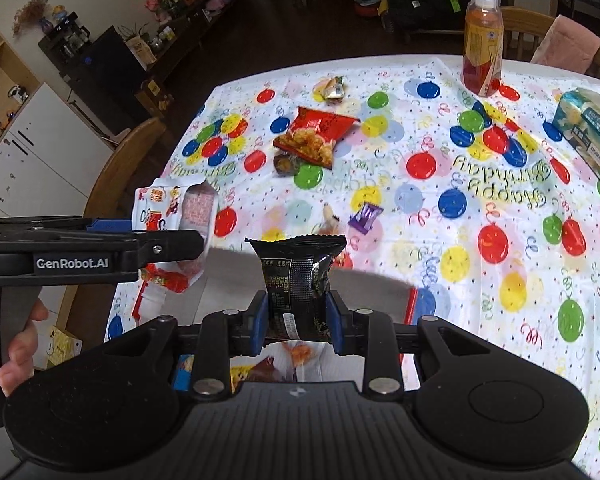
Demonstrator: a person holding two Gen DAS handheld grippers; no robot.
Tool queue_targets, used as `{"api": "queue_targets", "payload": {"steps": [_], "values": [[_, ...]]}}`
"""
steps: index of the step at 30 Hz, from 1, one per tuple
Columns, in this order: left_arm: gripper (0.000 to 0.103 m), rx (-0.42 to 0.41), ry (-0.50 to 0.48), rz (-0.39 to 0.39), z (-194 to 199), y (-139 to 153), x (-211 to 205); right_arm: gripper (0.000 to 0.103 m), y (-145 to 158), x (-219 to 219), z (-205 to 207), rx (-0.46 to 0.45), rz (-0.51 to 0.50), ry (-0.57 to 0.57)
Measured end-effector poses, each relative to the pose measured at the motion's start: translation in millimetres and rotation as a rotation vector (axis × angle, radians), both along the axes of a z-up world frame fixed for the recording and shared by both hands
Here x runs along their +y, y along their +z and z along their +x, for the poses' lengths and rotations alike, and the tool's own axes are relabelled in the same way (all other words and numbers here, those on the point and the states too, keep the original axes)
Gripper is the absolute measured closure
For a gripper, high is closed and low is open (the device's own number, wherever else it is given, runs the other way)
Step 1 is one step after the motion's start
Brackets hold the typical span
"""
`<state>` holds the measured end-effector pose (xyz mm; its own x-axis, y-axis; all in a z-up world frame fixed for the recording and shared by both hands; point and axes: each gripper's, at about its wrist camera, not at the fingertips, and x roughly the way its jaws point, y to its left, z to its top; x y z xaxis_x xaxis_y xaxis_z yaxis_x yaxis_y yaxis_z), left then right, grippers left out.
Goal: Organize snacks
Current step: 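Carry both packets into the white box and open both tools to release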
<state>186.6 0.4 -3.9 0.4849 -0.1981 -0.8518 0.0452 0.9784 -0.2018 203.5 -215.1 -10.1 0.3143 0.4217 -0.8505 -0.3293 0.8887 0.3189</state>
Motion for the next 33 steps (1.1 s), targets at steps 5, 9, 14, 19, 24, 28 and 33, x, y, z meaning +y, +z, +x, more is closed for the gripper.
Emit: {"api": "queue_targets", "payload": {"steps": [5, 9, 14, 19, 24, 28, 33], "values": [[0.037, 0.022, -0.024, 0.011, -17.4, -8.8, 4.8, 0.073, -10.9, 3.0, -16.8, 0.027, -0.027, 0.013], [0.037, 0.042, -0.041, 0.023, -28.7, -19.9, 7.2, 0.073, -25.6, 3.6, -27.7, 0.058, -0.054, 0.016], [0.037, 0.072, -0.050, 0.035, -36.5, -37.4, 8.6, 0.073, -43.3, 5.9, -41.0, 0.098, -0.070, 0.025], [0.037, 0.103, -0.054, 0.048, -41.3, -56.9, 8.0, 0.073, -59.6, 11.9, -53.4, 0.129, -0.101, 0.042], [0.037, 0.125, -0.053, 0.057, -41.0, -74.7, 7.3, 0.073, -71.7, 16.5, -62.7, 0.154, -0.120, 0.062], [0.037, 0.148, -0.056, 0.064, -40.0, -87.8, 5.4, 0.073, -78.6, 17.3, -68.9, 0.169, -0.130, 0.074], [0.037, 0.181, -0.052, 0.061, -38.8, -102.2, 2.6, 0.073, -89.0, 19.3, -71.4, 0.184, -0.148, 0.084]]}}
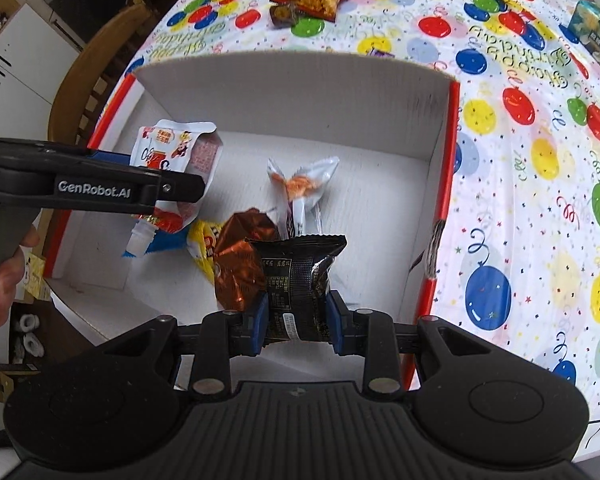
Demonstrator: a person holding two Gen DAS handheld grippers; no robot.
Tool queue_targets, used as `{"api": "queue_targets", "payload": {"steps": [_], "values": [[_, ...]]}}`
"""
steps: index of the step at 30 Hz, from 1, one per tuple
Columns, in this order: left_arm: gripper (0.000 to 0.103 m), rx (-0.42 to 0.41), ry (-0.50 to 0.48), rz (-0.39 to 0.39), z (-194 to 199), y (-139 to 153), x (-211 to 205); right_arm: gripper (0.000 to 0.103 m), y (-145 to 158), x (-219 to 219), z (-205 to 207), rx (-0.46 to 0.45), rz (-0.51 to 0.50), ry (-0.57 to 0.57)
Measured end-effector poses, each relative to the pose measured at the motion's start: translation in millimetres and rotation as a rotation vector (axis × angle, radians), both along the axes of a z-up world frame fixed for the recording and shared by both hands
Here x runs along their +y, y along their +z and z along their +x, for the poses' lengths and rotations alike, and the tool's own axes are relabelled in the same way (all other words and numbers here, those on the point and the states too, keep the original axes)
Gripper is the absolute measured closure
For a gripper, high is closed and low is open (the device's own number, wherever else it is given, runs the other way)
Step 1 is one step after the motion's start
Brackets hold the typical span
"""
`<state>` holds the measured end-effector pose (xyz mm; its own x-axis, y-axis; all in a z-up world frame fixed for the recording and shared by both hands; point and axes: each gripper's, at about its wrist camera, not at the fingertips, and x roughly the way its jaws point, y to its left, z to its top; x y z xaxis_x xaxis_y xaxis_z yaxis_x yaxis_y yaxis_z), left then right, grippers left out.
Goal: Organize snacks
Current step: 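Carry both packets into the white box and open both tools to release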
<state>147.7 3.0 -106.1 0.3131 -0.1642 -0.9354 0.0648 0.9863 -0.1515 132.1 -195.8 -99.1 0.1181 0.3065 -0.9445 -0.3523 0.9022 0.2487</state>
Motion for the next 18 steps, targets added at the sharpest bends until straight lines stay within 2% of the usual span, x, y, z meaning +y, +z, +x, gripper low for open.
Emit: {"api": "queue_targets", "payload": {"steps": [15, 17, 18], "values": [[0.036, 0.041, 0.003, -0.013, -0.7, -12.9, -3.3, 0.072, -2.7, -0.8, 1.2, 0.002, 0.001, 0.006], [0.036, 0.046, 0.010, -0.017, -0.3, -13.3, -2.2, 0.068, -1.6, -1.8, 2.6, 0.001, 0.004, 0.004], [0.036, 0.049, 0.015, -0.019, -0.1, -13.0, -1.4, 0.063, 0.0, -2.4, 3.4, -0.001, 0.009, 0.001]]}}
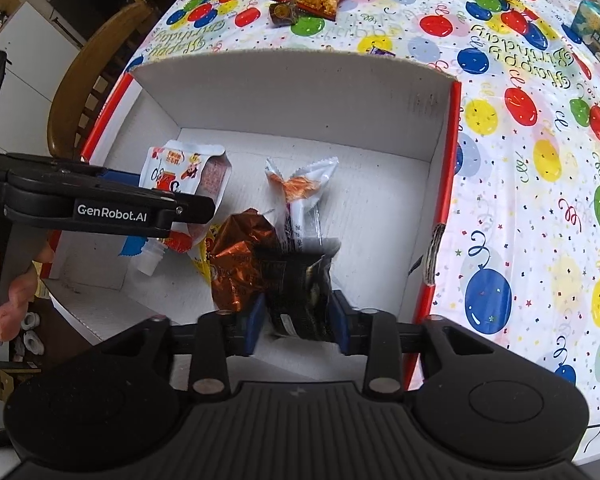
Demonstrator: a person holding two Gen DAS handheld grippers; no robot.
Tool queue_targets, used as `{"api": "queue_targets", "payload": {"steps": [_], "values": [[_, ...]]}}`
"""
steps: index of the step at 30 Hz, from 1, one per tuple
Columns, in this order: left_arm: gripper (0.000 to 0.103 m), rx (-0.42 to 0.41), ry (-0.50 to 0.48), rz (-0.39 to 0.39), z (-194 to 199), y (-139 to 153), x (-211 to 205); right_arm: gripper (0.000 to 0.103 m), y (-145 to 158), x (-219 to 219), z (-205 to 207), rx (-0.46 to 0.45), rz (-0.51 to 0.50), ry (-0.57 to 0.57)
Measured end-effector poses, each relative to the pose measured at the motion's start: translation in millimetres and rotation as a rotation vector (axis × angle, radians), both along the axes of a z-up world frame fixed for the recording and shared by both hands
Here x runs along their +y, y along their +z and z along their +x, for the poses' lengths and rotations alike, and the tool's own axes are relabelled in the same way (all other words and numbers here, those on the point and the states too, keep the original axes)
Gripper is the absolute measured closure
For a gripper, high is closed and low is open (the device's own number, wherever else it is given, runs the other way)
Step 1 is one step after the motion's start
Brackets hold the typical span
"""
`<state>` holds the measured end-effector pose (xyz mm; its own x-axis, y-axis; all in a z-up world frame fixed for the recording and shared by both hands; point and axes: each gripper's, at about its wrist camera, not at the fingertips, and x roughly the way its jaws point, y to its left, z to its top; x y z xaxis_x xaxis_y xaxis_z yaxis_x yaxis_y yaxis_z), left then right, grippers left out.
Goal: Organize snacks
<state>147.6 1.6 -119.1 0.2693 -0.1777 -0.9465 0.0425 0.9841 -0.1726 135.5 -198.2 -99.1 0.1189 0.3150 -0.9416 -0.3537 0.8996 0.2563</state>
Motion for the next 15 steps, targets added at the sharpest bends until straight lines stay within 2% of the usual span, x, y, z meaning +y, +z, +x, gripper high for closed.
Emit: {"api": "queue_targets", "payload": {"steps": [3, 8, 15], "values": [[0.034, -0.013, 0.005, -0.007, 0.0, 3.6, 1.5, 0.054, 5.4, -2.2, 1.9, -0.006, 0.027, -0.003], [0.023, -0.064, -0.004, -0.025, -1.4, 21.1, 1.1, 0.053, 17.6, -4.9, 5.4, -0.029, 0.048, -0.013], [0.020, -0.142, -0.020, -0.030, -5.2, 49.9, 0.7, 0.051, 46.3, -12.9, 12.5, -0.085, 0.082, -0.027]]}}
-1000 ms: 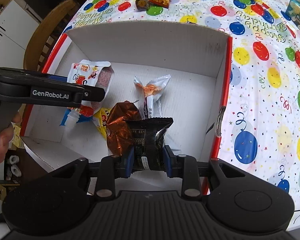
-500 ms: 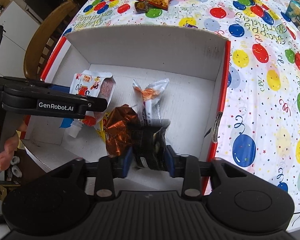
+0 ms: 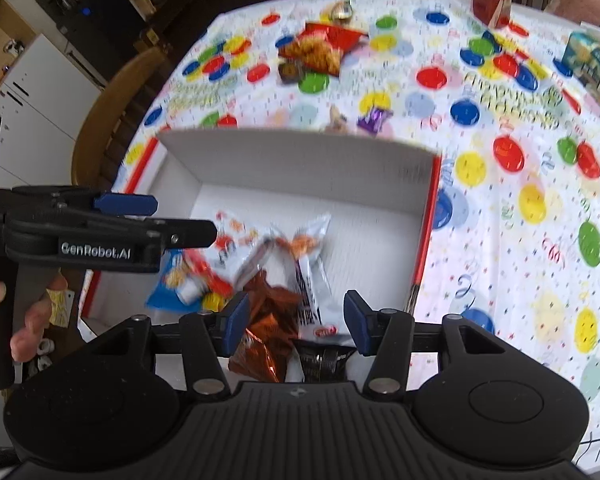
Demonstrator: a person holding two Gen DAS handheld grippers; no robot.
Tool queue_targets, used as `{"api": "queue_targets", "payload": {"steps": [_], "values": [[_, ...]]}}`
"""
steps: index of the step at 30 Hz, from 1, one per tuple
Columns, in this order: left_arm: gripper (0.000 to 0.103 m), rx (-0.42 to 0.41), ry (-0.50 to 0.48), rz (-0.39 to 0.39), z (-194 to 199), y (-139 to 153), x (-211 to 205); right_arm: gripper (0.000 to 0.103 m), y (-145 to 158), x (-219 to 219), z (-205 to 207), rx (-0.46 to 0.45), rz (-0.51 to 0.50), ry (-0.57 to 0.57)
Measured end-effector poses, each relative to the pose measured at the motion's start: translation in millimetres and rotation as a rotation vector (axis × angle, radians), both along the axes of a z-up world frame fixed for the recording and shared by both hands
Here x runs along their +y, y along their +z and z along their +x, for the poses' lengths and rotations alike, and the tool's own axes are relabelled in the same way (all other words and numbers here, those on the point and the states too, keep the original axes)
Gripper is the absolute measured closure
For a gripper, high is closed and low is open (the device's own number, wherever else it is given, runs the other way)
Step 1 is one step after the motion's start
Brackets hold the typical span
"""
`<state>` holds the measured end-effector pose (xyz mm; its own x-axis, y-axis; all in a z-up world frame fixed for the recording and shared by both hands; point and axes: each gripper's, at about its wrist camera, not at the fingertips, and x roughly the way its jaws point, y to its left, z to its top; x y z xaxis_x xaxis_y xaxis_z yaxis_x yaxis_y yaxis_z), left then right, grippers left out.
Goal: Organize snacks
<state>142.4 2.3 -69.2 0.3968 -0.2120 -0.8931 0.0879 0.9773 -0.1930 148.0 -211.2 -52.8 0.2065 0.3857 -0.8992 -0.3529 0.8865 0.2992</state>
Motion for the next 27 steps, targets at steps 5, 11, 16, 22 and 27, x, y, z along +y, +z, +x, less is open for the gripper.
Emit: {"api": "queue_targets", "payload": {"steps": [5, 11, 16, 22, 27], "values": [[0.019, -0.047, 0.003, -0.010, -2.4, 17.5, 1.9, 0.045, 23.7, -8.2, 9.0, -0.046, 0.027, -0.017], [0.014, -0.129, 0.004, 0.009, -1.5, 41.0, 0.8, 0.045, 47.7, -18.1, 26.3, -0.094, 0.043, -0.045], [0.009, -0.179, -0.005, 0.031, 5.3, 56.8, -4.2, 0.040, 64.0, -21.9, 45.0, -0.130, 0.056, -0.060], [0.002, -0.211, 0.000, 0.042, 22.3, 66.0, -10.2, 0.040, 69.5, -24.5, 74.3, -0.139, 0.055, -0.087], [0.001, -0.221, 0.020, 0.061, 44.0, 64.9, -14.5, 0.034, 62.6, -26.9, 100.6, -0.120, 0.053, -0.102]]}}
